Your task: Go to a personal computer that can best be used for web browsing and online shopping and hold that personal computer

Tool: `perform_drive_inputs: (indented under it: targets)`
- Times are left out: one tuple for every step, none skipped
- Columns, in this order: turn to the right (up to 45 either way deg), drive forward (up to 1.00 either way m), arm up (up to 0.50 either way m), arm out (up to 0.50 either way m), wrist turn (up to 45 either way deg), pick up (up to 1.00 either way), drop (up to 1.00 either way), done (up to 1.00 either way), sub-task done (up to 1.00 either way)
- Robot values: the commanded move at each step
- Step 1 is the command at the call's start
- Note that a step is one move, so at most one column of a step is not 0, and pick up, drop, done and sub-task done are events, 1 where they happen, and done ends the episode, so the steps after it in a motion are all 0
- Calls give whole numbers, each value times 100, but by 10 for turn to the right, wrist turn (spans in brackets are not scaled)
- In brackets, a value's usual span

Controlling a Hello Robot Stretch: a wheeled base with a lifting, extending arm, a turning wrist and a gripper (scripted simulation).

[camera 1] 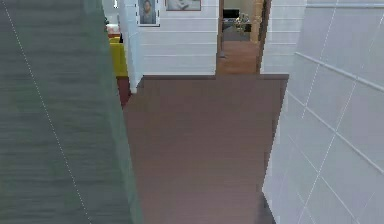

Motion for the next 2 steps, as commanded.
perform_drive_inputs:
  targets:
    - [450,0,0,0,0,0,0,0,0]
    - [60,0,0,0,0,0,0,0,0]
